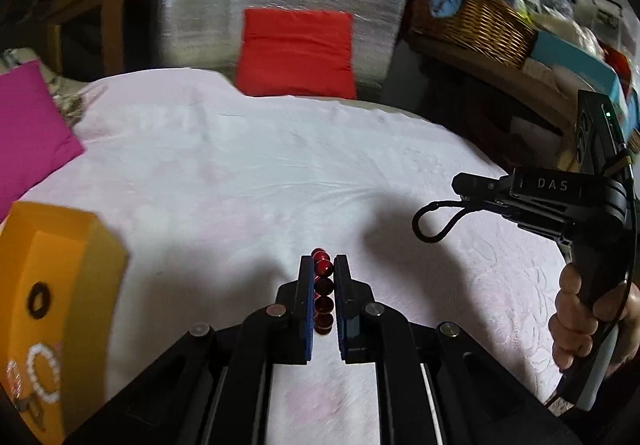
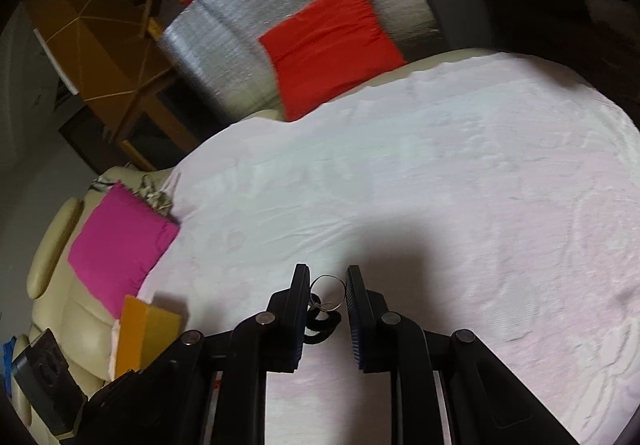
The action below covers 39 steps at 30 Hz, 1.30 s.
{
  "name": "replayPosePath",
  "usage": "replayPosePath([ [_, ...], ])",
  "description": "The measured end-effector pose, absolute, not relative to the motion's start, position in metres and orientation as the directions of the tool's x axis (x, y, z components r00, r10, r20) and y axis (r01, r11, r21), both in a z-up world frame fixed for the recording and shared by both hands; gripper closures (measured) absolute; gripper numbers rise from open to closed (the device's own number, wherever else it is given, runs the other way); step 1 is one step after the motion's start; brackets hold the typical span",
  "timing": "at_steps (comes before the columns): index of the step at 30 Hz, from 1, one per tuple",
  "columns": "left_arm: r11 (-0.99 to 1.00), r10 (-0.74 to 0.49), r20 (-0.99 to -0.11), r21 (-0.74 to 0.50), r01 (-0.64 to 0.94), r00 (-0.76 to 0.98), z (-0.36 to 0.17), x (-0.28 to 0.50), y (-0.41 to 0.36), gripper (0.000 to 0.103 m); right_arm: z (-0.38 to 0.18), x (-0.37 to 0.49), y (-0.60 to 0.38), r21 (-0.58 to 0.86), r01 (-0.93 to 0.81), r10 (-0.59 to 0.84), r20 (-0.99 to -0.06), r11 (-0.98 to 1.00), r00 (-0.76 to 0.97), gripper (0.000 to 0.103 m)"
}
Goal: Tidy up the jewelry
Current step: 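Carry the red bracelet with the left tool while the right tool carries the hair tie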
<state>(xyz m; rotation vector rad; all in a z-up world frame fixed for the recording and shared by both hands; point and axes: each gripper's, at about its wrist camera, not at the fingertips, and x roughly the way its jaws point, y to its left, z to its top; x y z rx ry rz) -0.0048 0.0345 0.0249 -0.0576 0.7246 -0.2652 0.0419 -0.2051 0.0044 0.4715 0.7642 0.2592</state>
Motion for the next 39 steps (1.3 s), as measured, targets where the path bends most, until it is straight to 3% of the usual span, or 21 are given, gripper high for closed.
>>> replayPosePath([
  [23, 0.997, 0.077, -0.522, 0.019, -0.078, 0.85, 0.095, -0.069, 0.16, 0.093, 0.039, 0.027, 0.003, 0.511, -0.376, 0.625, -0.512, 0.773, 0.59, 0.083],
  [39, 0.962, 0.265, -0.577, 0.099, -0.256, 0.773, 0.063, -0.056, 0.23, 0.093, 0.009, 0.037, 0.093, 0.488, -0.468, 0.676, -0.55, 0.737, 0.492, 0.083],
])
